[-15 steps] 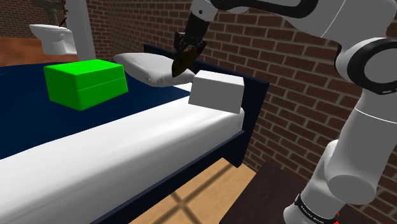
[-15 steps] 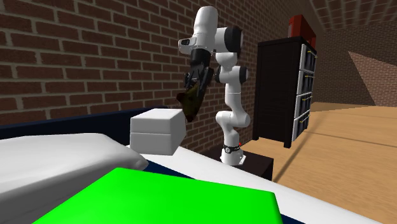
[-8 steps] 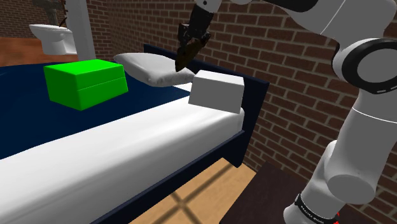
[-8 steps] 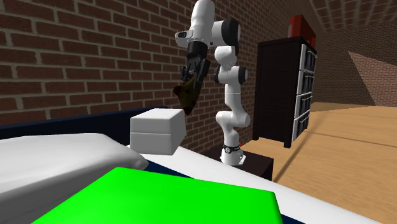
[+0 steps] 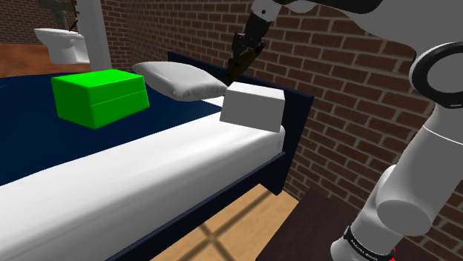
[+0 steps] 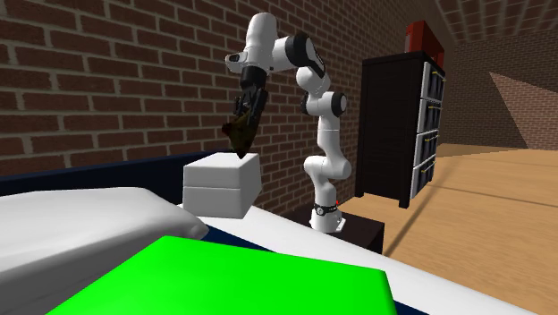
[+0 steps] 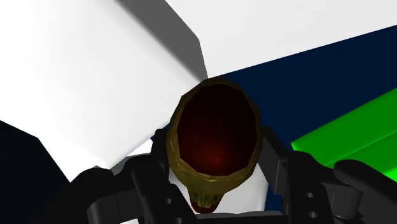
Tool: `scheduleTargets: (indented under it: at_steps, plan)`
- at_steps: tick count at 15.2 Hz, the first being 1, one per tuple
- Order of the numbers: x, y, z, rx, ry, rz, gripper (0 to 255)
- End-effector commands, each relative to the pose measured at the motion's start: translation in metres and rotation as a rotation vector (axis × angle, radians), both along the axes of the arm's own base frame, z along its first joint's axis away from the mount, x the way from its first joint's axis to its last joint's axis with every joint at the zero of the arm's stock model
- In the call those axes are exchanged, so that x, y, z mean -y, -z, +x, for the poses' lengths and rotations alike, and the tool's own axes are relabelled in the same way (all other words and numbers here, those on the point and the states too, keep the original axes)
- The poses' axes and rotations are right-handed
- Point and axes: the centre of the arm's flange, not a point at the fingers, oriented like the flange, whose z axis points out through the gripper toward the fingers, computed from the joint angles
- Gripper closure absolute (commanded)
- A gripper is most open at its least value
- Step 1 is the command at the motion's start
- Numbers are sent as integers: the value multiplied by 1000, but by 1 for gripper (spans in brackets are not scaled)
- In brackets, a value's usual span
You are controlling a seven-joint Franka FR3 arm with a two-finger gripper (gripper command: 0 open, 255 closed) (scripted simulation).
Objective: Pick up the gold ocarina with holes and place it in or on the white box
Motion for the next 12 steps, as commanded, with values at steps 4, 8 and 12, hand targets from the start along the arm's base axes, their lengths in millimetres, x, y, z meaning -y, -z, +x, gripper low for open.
scheduleTargets:
  at_steps: [4, 8, 12]
  plan:
    - [66, -4, -6, 1, -2, 0, 255]
    - [121, -3, -13, 1, -2, 0, 255]
    - [121, 18, -13, 1, -2, 0, 255]
